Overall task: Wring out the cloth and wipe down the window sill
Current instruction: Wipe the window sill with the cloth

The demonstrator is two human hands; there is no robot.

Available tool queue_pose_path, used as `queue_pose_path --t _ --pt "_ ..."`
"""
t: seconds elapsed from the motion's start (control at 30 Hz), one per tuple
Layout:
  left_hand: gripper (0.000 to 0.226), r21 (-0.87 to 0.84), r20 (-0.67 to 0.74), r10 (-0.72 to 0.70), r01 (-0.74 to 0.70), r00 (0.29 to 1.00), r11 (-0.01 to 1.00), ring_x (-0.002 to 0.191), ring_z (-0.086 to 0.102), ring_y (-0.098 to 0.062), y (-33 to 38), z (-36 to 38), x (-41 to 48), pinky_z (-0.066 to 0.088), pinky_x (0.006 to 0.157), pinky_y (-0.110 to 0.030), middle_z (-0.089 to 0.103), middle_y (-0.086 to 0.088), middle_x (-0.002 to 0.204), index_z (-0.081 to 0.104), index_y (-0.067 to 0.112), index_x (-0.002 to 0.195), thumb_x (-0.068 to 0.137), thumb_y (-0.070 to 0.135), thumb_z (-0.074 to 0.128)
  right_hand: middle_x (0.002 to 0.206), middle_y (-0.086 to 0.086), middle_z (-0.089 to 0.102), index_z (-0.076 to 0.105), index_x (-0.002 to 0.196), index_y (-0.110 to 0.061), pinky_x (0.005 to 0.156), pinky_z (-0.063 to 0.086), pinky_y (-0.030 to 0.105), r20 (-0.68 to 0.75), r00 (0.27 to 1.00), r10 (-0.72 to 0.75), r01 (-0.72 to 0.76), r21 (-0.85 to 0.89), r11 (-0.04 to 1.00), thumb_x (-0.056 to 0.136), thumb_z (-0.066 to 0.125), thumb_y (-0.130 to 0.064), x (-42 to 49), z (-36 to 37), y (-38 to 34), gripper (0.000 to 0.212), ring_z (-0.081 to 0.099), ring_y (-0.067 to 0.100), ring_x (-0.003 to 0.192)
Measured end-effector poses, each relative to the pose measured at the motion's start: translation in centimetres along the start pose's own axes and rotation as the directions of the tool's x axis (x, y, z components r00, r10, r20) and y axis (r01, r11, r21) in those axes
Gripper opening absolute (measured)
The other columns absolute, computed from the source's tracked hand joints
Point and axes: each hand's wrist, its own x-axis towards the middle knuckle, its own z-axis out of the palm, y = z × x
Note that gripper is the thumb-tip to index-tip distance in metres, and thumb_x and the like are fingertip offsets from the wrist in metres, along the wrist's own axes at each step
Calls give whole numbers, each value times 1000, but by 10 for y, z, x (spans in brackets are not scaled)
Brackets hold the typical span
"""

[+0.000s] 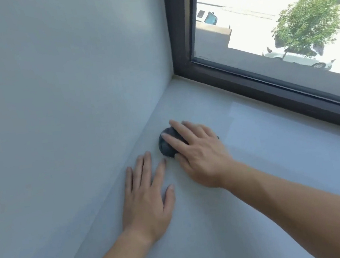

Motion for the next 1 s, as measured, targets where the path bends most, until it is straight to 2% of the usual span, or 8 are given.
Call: queue_pose_path --t 0.1,0.27,0.47,0.6,0.63,0.8,0.93,1.0 --pt "63 43 4 -5 5 1000 999 153 8 -24 1 3 2 13 120 -53 17 -13 164 37 17 151 94 45 36 163 1 24 29 152 -34 113 22 42 44 992 -120 123 -57 991 100 34 -38 10 3 18 52 28 29 144" --pt "65 61 8 -9 9 1000 998 153 10 -25 0 4 1 16 119 -54 16 -12 165 36 18 152 93 45 37 165 12 12 20 156 -19 112 17 46 -89 949 302 -311 -114 943 102 35 -33 96 -12 53 58 13 31 149" --pt "67 61 12 -9 9 1000 998 153 10 -27 1 4 1 20 118 -57 15 -13 165 34 18 152 91 46 39 163 9 21 27 154 -19 108 24 44 -2 1000 27 -26 -170 985 99 38 -37 89 -7 53 60 23 29 146" --pt "67 62 17 -12 11 1000 998 153 10 -27 1 5 1 21 117 -57 16 -13 164 35 18 152 91 46 40 164 10 16 20 156 -15 108 24 46 -114 952 283 -297 -141 944 101 34 -37 112 -8 51 61 20 31 146" --pt "68 63 15 -12 11 1000 998 153 11 -27 1 6 1 21 117 -57 16 -13 164 36 18 152 91 46 40 164 10 17 21 156 -16 109 24 47 -117 953 281 -294 -122 948 100 35 -38 110 -4 38 61 19 31 146" --pt "68 72 23 -16 14 1000 997 153 9 -26 0 6 1 16 119 -54 15 -12 165 34 19 152 91 46 39 161 3 24 28 152 -24 106 26 43 25 1000 -17 21 -169 985 99 32 -39 55 -7 59 55 25 26 144" --pt "68 76 47 -25 22 999 997 153 6 -24 0 5 1 12 120 -53 12 -11 165 34 19 153 91 46 37 164 3 16 22 154 -24 108 22 44 -74 956 284 -293 -175 940 101 35 -36 43 -19 94 56 19 26 144" --pt "68 70 44 -30 27 999 997 153 6 -24 1 4 2 13 120 -54 13 -11 165 36 18 152 90 46 38 163 2 18 25 153 -27 108 20 43 -104 946 306 -319 -145 937 99 36 -40 26 -13 71 56 18 25 144"
